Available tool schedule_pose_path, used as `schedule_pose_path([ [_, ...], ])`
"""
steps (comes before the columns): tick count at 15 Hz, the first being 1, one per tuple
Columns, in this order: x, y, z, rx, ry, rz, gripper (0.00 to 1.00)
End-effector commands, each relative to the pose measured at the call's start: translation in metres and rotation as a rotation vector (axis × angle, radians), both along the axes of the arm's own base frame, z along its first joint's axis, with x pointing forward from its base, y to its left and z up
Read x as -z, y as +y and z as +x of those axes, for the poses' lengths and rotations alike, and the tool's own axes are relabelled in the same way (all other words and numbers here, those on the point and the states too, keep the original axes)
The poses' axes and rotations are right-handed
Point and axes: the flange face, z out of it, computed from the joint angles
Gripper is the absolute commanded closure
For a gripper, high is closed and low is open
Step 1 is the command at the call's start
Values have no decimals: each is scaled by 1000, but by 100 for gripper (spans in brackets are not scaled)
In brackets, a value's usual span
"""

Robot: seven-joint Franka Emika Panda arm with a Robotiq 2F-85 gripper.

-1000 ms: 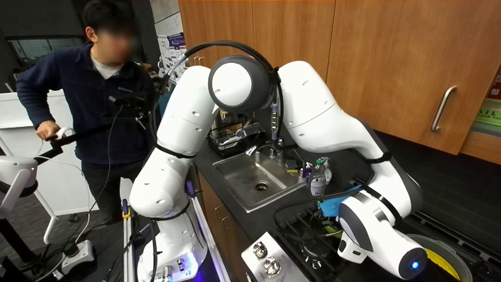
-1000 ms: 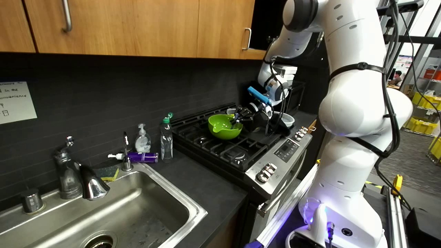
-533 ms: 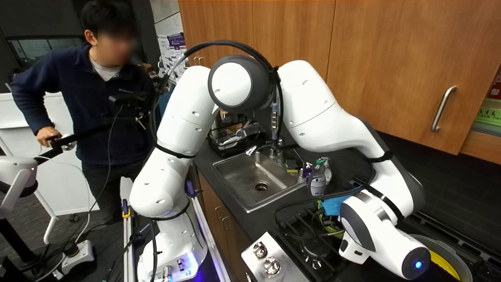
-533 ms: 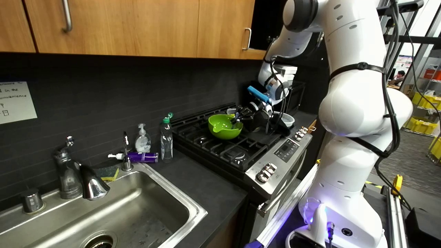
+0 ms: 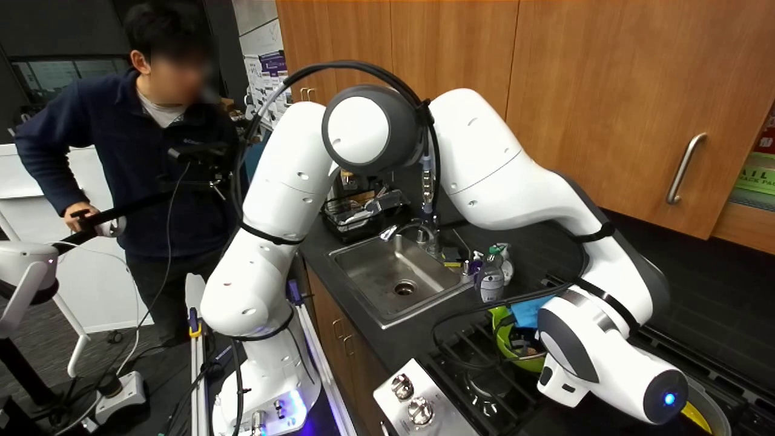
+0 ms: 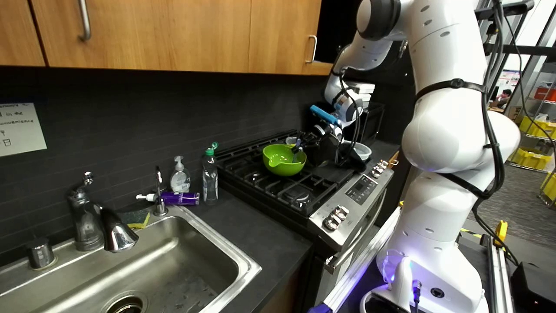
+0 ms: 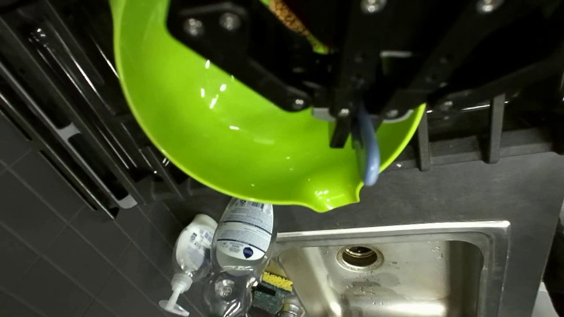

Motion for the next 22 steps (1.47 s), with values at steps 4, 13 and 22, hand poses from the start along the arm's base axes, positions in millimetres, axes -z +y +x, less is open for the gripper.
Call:
schedule_pose_path([
  [4,-3,-8,19,-36,49,-69,99],
  [13,-33,20,60,-150,-78,-63,99],
  [22,-20,40,70,-197,-102,-31,99],
])
